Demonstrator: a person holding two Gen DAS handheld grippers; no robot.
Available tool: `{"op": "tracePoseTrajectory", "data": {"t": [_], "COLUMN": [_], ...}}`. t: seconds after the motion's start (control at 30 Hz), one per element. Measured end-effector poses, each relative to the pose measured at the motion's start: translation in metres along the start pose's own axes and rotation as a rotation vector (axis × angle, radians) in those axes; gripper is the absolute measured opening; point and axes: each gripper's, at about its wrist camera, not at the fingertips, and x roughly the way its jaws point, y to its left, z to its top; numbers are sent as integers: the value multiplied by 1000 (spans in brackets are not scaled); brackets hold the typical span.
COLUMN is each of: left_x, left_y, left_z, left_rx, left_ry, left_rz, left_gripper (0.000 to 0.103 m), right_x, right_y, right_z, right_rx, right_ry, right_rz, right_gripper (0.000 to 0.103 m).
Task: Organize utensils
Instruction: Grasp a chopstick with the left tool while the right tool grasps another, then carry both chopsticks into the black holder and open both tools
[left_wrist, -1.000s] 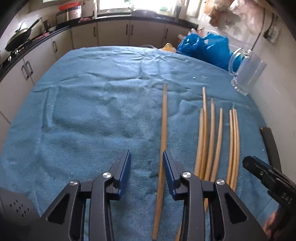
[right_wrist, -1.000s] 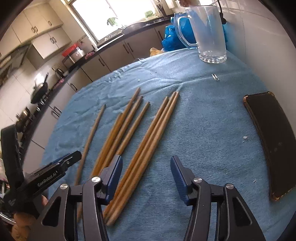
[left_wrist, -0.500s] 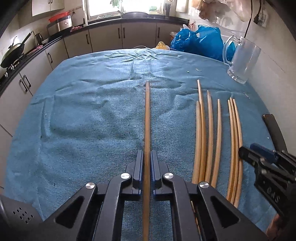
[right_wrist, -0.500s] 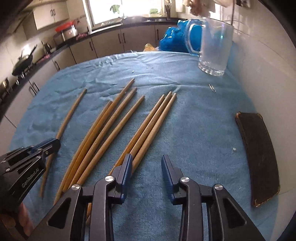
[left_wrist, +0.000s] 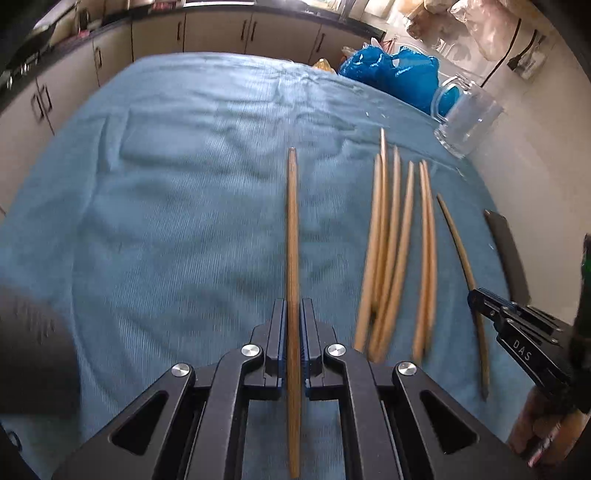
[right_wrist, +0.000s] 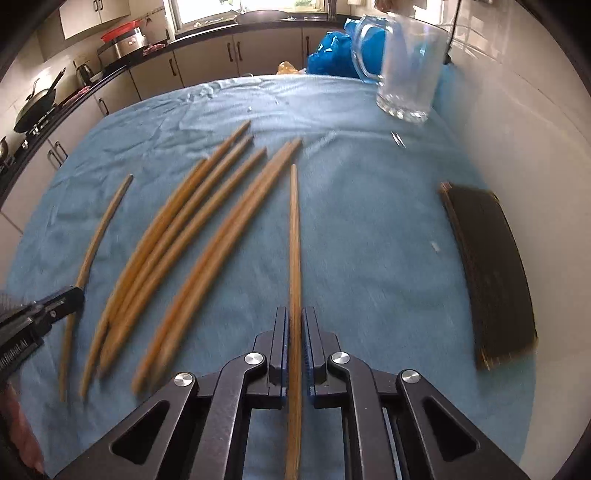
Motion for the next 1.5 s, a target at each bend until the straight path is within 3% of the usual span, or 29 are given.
{"op": "tracePoseTrajectory", "data": {"t": [0.23,0.33,0.4,0.47,0.57,0.77,0.83,0.87,0.9,0.93,0.97,1.03,1.5], "left_x": [-38,-43,-42,-38,-30,-16,-12,-11,-12,-12,-14,-17,-114], "left_y": [7,4,1,-3,-10,-21,-23,-23,-22,-21,-20,-16,-20], "left_z": [-70,-73,-68,-61,-49,-27,-20,-18,-18,-19,-22,-29,-69], "left_rx": [28,56,76,91,115,150,154,147,140,138,142,127,117], "left_ry": [118,156,153,146,156,163,171,177,177,172,162,138,-164], "left_rz": [-60,-45,-12,17,53,88,82,75,70,65,61,45,-139], "left_gripper": [6,8,17,27,27,27,27,27,27,27,13,7,7], "right_x": [-38,-47,-43,-39,-24,-4,0,1,1,0,-1,-5,-89], "right_y": [-18,-23,-26,-25,-19,-15,-13,-11,-10,-7,-6,-5,-13], "right_z": [-68,-75,-69,-59,-41,-7,-1,2,3,5,3,-3,-48], "right_rx": [-54,-60,-43,-55,-110,-144,-157,-164,-174,-179,-180,-185,-56], "right_ry": [97,140,168,184,214,290,307,308,304,293,272,227,-110], "right_rz": [51,69,93,70,20,28,46,49,54,62,67,65,241], "right_gripper": [9,26,37,37,37,37,33,26,12,9,8,8,7]}}
